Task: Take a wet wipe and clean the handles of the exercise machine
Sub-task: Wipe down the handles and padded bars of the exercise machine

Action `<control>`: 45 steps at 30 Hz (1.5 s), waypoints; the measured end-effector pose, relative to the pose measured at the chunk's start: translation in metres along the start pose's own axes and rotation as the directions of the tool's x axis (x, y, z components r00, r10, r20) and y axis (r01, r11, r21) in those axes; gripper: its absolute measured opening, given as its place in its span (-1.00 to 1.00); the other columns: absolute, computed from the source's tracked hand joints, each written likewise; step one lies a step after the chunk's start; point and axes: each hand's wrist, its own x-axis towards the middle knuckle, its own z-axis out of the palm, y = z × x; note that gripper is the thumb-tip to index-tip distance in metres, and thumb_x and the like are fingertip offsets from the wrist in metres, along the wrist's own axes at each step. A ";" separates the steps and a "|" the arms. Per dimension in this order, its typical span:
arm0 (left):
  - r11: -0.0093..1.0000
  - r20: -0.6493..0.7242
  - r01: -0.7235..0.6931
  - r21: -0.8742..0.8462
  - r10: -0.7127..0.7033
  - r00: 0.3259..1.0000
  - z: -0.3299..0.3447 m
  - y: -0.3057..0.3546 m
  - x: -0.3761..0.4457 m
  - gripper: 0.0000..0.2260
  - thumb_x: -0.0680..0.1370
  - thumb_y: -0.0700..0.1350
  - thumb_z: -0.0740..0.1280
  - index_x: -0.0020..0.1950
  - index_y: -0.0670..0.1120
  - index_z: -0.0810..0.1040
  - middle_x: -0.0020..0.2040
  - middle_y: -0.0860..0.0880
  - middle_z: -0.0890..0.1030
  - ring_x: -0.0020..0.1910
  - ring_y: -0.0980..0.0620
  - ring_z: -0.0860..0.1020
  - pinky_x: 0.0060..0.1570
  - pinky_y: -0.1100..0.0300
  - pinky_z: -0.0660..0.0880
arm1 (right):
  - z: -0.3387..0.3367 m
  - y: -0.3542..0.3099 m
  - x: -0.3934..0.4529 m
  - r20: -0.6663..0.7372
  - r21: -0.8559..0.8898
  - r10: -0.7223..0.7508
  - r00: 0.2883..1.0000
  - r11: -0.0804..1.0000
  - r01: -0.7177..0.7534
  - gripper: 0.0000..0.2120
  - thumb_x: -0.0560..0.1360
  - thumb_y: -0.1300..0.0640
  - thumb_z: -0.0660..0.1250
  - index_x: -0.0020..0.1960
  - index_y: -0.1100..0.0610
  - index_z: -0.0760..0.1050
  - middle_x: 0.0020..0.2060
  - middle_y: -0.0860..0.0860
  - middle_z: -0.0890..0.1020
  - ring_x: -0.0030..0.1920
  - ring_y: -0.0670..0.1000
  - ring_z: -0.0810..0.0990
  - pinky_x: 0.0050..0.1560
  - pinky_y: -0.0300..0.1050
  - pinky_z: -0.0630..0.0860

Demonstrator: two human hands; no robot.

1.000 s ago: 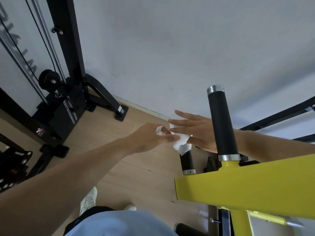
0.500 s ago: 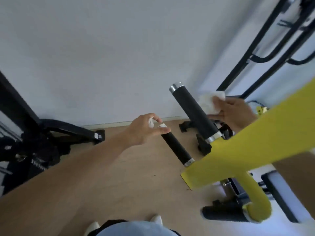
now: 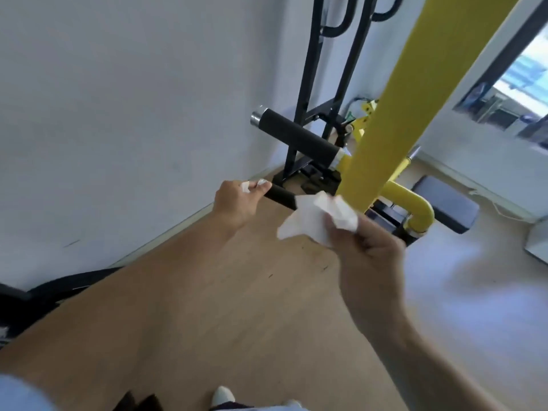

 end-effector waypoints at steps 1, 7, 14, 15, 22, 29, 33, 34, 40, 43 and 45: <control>0.998 0.011 0.029 -0.053 -0.028 1.000 0.000 0.002 -0.002 -0.63 0.53 0.17 0.41 0.17 -0.07 0.70 -0.10 -0.04 0.72 -0.08 -0.04 0.67 -0.05 0.12 0.58 | 0.015 0.003 -0.003 0.111 0.042 0.102 0.989 0.993 -0.107 -0.72 0.57 0.18 0.39 -0.12 -0.19 0.70 -0.32 -0.25 0.66 -0.30 -0.19 0.56 -0.17 -0.19 0.62; 0.996 -0.029 0.088 0.028 -0.087 0.996 -0.004 0.006 -0.016 -0.74 0.55 -0.21 0.31 -0.35 -0.18 0.48 -0.33 -0.12 0.47 -0.29 -0.08 0.43 -0.41 0.22 0.35 | 0.063 0.035 0.042 0.312 -0.416 -0.155 0.937 0.865 0.281 -0.79 0.64 0.20 0.27 0.22 0.08 0.60 0.01 -0.16 0.65 0.12 -0.18 0.52 0.12 -0.37 0.44; 0.999 -0.010 -0.005 0.045 0.005 1.000 -0.015 -0.004 -0.026 -0.66 0.63 0.01 0.24 -0.26 -0.14 0.57 -0.33 -0.09 0.54 -0.33 -0.05 0.46 -0.38 0.16 0.33 | 0.091 0.097 0.060 0.545 -0.802 -0.019 0.838 0.280 0.528 -0.38 0.62 -0.11 0.26 0.55 0.21 0.25 0.35 0.13 0.54 0.36 0.17 0.50 0.47 0.13 0.28; 0.998 0.029 -0.024 0.050 0.022 0.999 -0.019 -0.006 -0.028 -0.63 0.63 0.04 0.21 -0.29 -0.13 0.54 -0.34 -0.07 0.55 -0.34 -0.04 0.47 -0.36 0.15 0.35 | 0.093 0.098 0.057 0.540 -0.808 -0.036 0.841 0.254 0.531 -0.33 0.62 -0.16 0.22 0.56 0.22 0.21 0.37 0.14 0.51 0.38 0.18 0.48 0.50 0.14 0.22; 0.715 0.361 -0.542 0.442 0.411 0.837 -0.048 -0.026 -0.012 -0.49 0.55 0.27 0.31 0.48 0.21 0.38 0.38 0.17 0.54 0.28 0.11 0.54 0.18 0.08 0.53 | 0.097 0.073 0.055 0.537 -0.843 0.138 0.833 0.137 0.520 -0.55 0.65 0.15 0.07 0.50 0.30 0.28 0.39 0.22 0.45 0.38 0.20 0.45 0.42 0.06 0.34; 0.567 0.366 -0.647 0.510 0.537 0.760 -0.052 -0.023 0.009 -0.56 0.54 0.08 0.42 0.39 0.00 0.51 0.08 -0.06 0.71 -0.04 -0.14 0.66 -0.08 0.05 0.58 | 0.115 0.056 0.063 0.477 -0.873 0.076 0.875 0.159 0.462 -0.77 0.66 0.16 0.20 0.24 0.16 0.54 0.07 0.07 0.64 0.07 0.09 0.63 -0.09 -0.07 0.44; 0.543 0.373 -0.675 0.500 0.568 0.733 -0.058 -0.019 0.022 -0.68 0.54 0.13 0.37 0.26 0.09 0.60 -0.03 -0.02 0.72 -0.13 -0.11 0.65 -0.20 0.09 0.54 | 0.123 0.052 0.059 0.495 -0.867 0.062 0.867 0.109 0.487 -0.75 0.67 0.17 0.15 0.26 0.18 0.50 0.09 0.09 0.64 0.08 0.11 0.63 0.02 -0.04 0.49; 0.531 0.391 -0.680 0.506 0.562 0.729 -0.060 -0.015 0.026 -0.68 0.52 0.16 0.38 0.24 0.13 0.61 -0.02 0.00 0.73 -0.13 -0.09 0.65 -0.18 0.08 0.56 | 0.119 0.050 0.059 0.486 -0.874 0.083 0.870 0.046 0.483 -0.76 0.66 0.18 0.15 0.24 0.19 0.52 0.08 0.10 0.65 0.07 0.11 0.63 0.00 -0.04 0.49; 0.586 0.392 -0.653 0.480 0.522 0.757 -0.054 -0.009 0.033 -0.59 0.44 0.23 0.47 0.25 0.17 0.63 0.11 0.01 0.72 0.00 -0.05 0.66 -0.06 0.10 0.58 | 0.114 0.044 0.059 0.378 -0.866 0.305 0.874 -0.216 0.450 -0.58 0.66 0.15 0.16 0.47 0.28 0.34 0.28 0.20 0.54 0.27 0.22 0.54 0.22 0.13 0.52; 0.594 0.405 -0.679 0.431 0.545 0.734 -0.052 -0.010 0.032 -0.65 0.47 0.24 0.40 0.21 0.18 0.65 -0.03 -0.01 0.74 -0.13 -0.07 0.65 -0.15 0.01 0.62 | 0.121 0.041 0.064 0.387 -0.918 0.389 0.836 0.080 0.389 -0.30 0.60 -0.05 0.30 0.58 0.25 0.10 0.37 0.17 0.45 0.35 0.21 0.46 0.30 0.16 0.47; 0.596 0.449 -0.688 0.413 0.524 0.724 -0.057 -0.010 0.034 -0.69 0.47 0.19 0.43 0.20 0.20 0.64 -0.08 0.00 0.72 -0.16 -0.07 0.64 -0.18 0.01 0.61 | 0.117 0.037 0.064 0.452 -0.891 0.368 0.813 0.218 0.398 -0.26 0.54 -0.29 0.28 0.53 0.15 0.23 0.30 0.10 0.49 0.31 0.17 0.48 0.26 0.06 0.46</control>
